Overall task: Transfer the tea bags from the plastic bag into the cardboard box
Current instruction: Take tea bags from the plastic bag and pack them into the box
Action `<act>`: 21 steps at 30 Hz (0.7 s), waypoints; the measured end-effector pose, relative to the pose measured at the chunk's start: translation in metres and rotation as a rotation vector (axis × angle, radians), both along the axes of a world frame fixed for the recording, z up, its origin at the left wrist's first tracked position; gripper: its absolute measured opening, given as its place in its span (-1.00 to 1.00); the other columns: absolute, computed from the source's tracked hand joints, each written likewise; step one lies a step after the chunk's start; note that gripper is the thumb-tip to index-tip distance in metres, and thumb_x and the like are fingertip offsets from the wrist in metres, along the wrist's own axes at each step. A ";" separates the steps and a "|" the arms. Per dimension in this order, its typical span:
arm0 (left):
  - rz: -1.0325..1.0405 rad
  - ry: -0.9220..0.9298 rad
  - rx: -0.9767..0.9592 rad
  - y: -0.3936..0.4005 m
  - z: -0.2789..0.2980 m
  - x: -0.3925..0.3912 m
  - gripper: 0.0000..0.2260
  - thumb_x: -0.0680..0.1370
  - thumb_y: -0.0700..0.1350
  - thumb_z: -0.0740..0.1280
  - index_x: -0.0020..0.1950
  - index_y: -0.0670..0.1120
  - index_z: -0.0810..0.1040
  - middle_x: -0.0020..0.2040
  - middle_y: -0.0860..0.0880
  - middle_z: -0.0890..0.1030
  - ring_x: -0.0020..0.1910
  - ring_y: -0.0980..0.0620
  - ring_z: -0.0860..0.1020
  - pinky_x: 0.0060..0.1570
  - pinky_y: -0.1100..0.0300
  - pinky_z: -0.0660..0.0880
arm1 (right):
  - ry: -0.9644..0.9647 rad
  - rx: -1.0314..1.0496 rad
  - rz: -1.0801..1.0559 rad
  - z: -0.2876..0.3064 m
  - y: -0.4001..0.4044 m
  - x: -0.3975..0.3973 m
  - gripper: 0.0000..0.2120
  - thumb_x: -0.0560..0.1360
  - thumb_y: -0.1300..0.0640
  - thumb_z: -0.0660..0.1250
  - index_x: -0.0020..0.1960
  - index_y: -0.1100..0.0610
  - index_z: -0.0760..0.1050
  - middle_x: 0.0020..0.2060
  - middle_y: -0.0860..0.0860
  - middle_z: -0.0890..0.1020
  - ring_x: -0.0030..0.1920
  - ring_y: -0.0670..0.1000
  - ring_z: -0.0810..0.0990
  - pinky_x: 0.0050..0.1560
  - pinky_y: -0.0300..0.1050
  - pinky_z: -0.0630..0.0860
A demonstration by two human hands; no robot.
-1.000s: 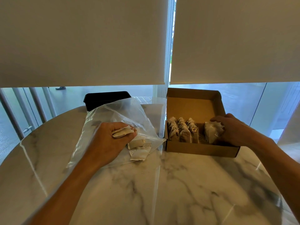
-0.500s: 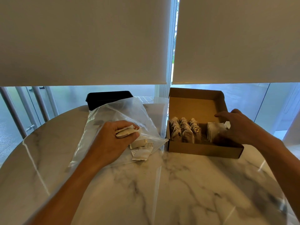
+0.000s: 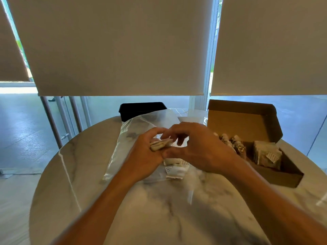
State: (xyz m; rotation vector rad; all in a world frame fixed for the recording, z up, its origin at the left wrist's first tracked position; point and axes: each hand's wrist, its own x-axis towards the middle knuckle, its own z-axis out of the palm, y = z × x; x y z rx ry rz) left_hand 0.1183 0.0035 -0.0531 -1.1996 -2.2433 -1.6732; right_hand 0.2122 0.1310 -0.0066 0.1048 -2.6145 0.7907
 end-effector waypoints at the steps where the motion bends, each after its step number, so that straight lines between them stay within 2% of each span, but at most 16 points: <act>1: -0.010 0.003 0.004 -0.001 0.001 0.000 -0.68 0.40 -0.13 0.51 0.11 0.03 0.57 -0.12 0.04 0.67 -0.18 0.10 0.64 -0.17 0.27 0.57 | 0.023 -0.037 0.001 -0.003 0.001 -0.001 -0.76 0.41 -0.02 0.43 0.08 -0.05 0.61 -0.17 -0.19 0.59 -0.16 -0.14 0.54 -0.23 -0.39 0.43; 4: -0.081 -0.017 0.006 0.000 0.003 0.003 -0.73 0.37 -0.14 0.53 0.04 -0.01 0.63 -0.21 0.06 0.68 -0.26 0.07 0.64 -0.28 0.28 0.55 | 0.093 -0.180 0.014 -0.009 0.007 -0.001 -0.84 0.43 -0.02 0.39 -0.02 -0.04 0.66 -0.20 -0.17 0.67 -0.15 -0.19 0.60 -0.18 -0.42 0.48; 7: -0.135 -0.075 -0.007 0.002 0.004 0.007 -0.79 0.38 -0.15 0.50 0.00 -0.05 0.64 -0.35 0.18 0.61 -0.37 0.17 0.59 -0.37 0.41 0.43 | 0.122 -0.235 -0.016 -0.013 0.013 0.001 -0.84 0.42 0.00 0.40 -0.01 -0.05 0.65 -0.22 -0.18 0.66 -0.16 -0.24 0.59 -0.19 -0.49 0.44; 9: -0.180 -0.130 -0.021 0.001 0.005 0.009 -0.79 0.41 -0.10 0.46 0.01 -0.11 0.63 -0.41 0.18 0.58 -0.43 0.19 0.54 -0.42 0.43 0.39 | 0.119 -0.255 -0.048 -0.015 0.018 0.002 -0.81 0.42 0.01 0.41 0.03 -0.09 0.62 -0.23 -0.16 0.66 -0.17 -0.23 0.60 -0.19 -0.47 0.48; 12: -0.232 -0.252 0.012 -0.001 0.008 0.012 -0.72 0.40 0.04 0.35 -0.06 -0.14 0.60 -0.46 0.09 0.52 -0.52 0.16 0.42 -0.52 0.36 0.33 | 0.123 -0.301 -0.064 -0.016 0.025 0.004 -0.76 0.39 0.03 0.44 0.05 -0.10 0.60 -0.24 -0.13 0.67 -0.18 -0.18 0.63 -0.16 -0.40 0.54; 15: -0.209 -0.376 0.104 0.000 0.008 0.011 -0.64 0.39 0.14 0.27 -0.14 -0.15 0.58 -0.43 -0.08 0.48 -0.52 0.08 0.40 -0.57 0.30 0.30 | 0.127 -0.365 -0.045 -0.015 0.030 0.007 -0.78 0.38 0.08 0.45 0.02 -0.05 0.61 -0.26 -0.14 0.67 -0.20 -0.18 0.64 -0.21 -0.42 0.51; 17: -0.199 -0.446 0.146 0.001 0.008 0.009 -0.61 0.40 0.16 0.24 -0.13 -0.16 0.59 -0.39 -0.12 0.50 -0.50 0.05 0.42 -0.57 0.28 0.31 | 0.131 -0.379 -0.035 -0.014 0.031 0.008 -0.81 0.37 0.09 0.46 -0.03 -0.06 0.62 -0.24 -0.15 0.68 -0.19 -0.21 0.63 -0.22 -0.45 0.49; 21: -0.194 -0.534 0.225 0.001 0.010 0.006 -0.67 0.41 0.12 0.27 -0.11 -0.12 0.63 -0.40 -0.10 0.53 -0.46 0.02 0.44 -0.56 0.27 0.33 | 0.124 -0.360 -0.064 -0.014 0.036 0.009 -0.86 0.37 0.07 0.45 -0.10 -0.10 0.61 -0.22 -0.15 0.68 -0.16 -0.21 0.62 -0.20 -0.47 0.51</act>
